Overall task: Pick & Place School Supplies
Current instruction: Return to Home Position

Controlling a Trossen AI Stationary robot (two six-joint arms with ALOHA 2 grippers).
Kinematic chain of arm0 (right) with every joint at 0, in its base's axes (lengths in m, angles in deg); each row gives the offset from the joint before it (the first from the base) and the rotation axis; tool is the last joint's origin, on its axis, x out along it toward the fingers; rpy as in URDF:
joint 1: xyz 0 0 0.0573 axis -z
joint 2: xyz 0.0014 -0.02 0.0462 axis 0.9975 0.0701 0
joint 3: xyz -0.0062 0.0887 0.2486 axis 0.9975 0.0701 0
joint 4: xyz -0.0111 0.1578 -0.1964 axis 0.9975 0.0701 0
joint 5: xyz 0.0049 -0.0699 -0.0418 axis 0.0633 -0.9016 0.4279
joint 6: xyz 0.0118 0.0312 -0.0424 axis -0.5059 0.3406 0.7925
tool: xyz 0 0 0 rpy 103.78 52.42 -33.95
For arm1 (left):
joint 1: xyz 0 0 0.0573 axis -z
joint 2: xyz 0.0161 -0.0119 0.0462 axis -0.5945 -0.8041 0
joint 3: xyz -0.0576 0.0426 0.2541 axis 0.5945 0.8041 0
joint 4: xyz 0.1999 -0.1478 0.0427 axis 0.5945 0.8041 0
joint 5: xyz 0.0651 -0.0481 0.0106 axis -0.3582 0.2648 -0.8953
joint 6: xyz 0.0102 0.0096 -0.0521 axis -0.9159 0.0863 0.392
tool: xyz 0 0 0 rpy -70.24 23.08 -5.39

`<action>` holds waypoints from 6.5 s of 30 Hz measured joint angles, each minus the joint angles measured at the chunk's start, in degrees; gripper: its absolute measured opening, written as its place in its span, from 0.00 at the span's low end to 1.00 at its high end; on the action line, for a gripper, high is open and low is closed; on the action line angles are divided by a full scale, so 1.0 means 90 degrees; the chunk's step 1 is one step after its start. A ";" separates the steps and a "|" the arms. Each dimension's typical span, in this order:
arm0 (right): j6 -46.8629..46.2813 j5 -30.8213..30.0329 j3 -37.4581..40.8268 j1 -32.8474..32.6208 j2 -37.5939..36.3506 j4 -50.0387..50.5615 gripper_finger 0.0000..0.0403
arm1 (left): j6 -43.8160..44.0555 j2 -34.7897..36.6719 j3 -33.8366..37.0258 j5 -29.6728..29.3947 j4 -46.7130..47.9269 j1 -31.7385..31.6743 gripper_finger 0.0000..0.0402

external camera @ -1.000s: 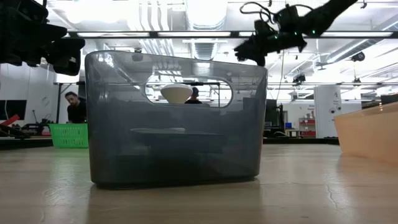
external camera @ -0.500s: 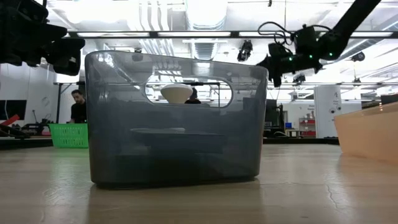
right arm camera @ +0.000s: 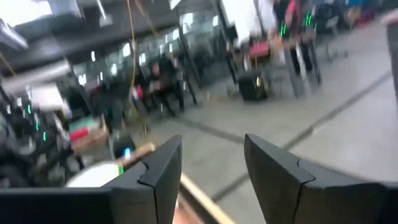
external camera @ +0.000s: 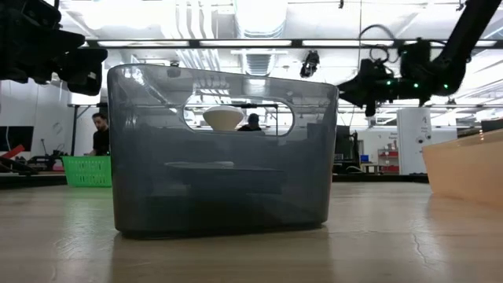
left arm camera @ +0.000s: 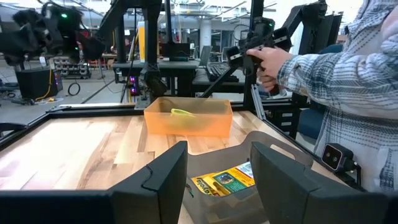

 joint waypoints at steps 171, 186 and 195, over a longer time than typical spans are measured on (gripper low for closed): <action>0.1785 -0.9467 0.3741 -1.0948 -0.9449 0.4434 0.37 | -0.0001 -0.0015 -0.0001 -0.0023 -0.0018 0.0002 0.45; 0.1784 -0.9467 0.3741 -1.0947 -0.9454 0.4448 0.37 | 0.0001 -0.0015 -0.0001 -0.0023 -0.0018 0.0002 0.45; 0.1786 -0.9469 0.3741 -1.0948 -0.9407 0.4459 0.37 | 0.0001 -0.0015 -0.0001 -0.0023 -0.0019 0.0001 0.45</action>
